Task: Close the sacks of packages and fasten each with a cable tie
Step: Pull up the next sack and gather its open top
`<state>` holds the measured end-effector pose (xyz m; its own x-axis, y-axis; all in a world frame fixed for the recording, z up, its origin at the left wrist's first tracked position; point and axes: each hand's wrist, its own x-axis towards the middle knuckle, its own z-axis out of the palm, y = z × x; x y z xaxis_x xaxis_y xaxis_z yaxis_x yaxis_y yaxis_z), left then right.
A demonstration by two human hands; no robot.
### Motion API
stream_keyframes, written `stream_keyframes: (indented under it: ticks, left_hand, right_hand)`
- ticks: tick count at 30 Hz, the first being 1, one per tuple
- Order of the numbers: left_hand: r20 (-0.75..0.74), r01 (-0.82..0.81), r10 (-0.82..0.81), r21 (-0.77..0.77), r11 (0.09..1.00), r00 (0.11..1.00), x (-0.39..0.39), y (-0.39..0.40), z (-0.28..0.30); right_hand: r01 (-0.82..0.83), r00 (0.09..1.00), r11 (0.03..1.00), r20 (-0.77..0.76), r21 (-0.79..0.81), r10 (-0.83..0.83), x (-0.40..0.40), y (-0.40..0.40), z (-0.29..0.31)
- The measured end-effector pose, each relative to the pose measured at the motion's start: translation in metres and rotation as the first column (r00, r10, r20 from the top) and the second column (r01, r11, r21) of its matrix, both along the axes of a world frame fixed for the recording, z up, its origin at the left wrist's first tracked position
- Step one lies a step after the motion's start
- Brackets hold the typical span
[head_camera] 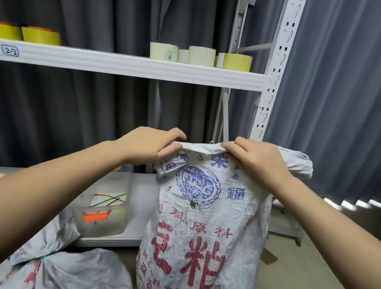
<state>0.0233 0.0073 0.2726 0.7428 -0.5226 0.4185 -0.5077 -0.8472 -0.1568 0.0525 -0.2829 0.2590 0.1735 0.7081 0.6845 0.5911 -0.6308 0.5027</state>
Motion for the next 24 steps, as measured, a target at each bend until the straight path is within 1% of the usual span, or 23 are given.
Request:
stream_keyframes:
  ticks: [2, 4, 6, 7, 9, 10, 11, 12, 13, 15, 17, 19, 21, 24]
  left_hand:
    - [-0.018, 0.019, -0.019, 0.013, 1.000, 1.000, 0.000, -0.009, 0.001]
    - [-0.086, 0.016, -0.018, -0.020, 1.000, 0.996, 0.000, -0.015, 0.001]
    - [-0.152, 0.000, -0.015, -0.100, 0.995, 0.988, -0.001, -0.020, 0.001]
    - [-0.145, -0.013, -0.001, -0.098, 0.995, 0.989, -0.003, -0.023, 0.003]
    - [-0.051, -0.061, 0.060, -0.020, 0.998, 0.997, -0.008, -0.024, 0.009]
    - [0.021, -0.074, 0.073, 0.025, 0.997, 0.997, -0.010, -0.022, 0.013]
    - [0.113, -0.058, 0.050, 0.070, 0.996, 0.992, -0.010, -0.018, 0.018]
    - [0.247, -0.020, -0.015, 0.137, 0.990, 0.969, -0.007, -0.010, 0.023]
    - [0.376, 0.005, -0.094, 0.229, 0.973, 0.922, -0.004, -0.002, 0.027]
    - [0.547, -0.014, -0.215, 0.383, 0.924, 0.809, 0.001, 0.014, 0.040]
    - [0.606, -0.043, -0.323, 0.510, 0.859, 0.727, 0.006, 0.023, 0.055]
    - [0.609, -0.053, -0.365, 0.558, 0.828, 0.705, 0.007, 0.031, 0.067]
    - [0.622, -0.096, -0.300, 0.520, 0.849, 0.723, 0.009, 0.040, 0.069]
    - [0.618, -0.153, -0.172, 0.437, 0.886, 0.767, 0.012, 0.039, 0.054]
  right_hand:
    - [0.019, 1.000, 1.000, 0.023, 0.010, -0.019, 0.001, 0.002, -0.001]
    - [0.022, 0.999, 1.000, 0.023, 0.021, -0.022, 0.001, 0.003, 0.000]
    - [0.017, 1.000, 1.000, -0.012, 0.013, -0.017, 0.001, 0.002, -0.001]
    - [0.012, 0.999, 1.000, -0.048, 0.017, -0.011, 0.002, 0.002, -0.001]
    - [-0.004, 0.990, 0.999, -0.140, 0.047, 0.010, 0.003, 0.002, 0.001]
    - [-0.004, 0.982, 0.998, -0.186, 0.069, 0.017, 0.002, 0.001, 0.003]
    - [-0.009, 0.976, 0.996, -0.216, 0.092, 0.029, 0.003, 0.000, 0.004]
    - [-0.017, 0.972, 0.994, -0.232, 0.108, 0.041, 0.001, -0.003, 0.005]
    - [-0.036, 0.972, 0.992, -0.225, 0.123, 0.063, 0.002, -0.006, 0.004]
    - [-0.074, 0.973, 0.988, -0.206, 0.134, 0.101, -0.002, -0.008, 0.005]
    - [-0.101, 0.975, 0.986, -0.184, 0.135, 0.125, -0.004, -0.007, 0.006]
    - [-0.103, 0.977, 0.985, -0.173, 0.138, 0.126, -0.005, -0.006, 0.010]
    - [-0.093, 0.977, 0.984, -0.177, 0.149, 0.119, -0.005, -0.006, 0.012]
    - [-0.085, 0.980, 0.983, -0.163, 0.160, 0.112, -0.005, -0.003, 0.011]
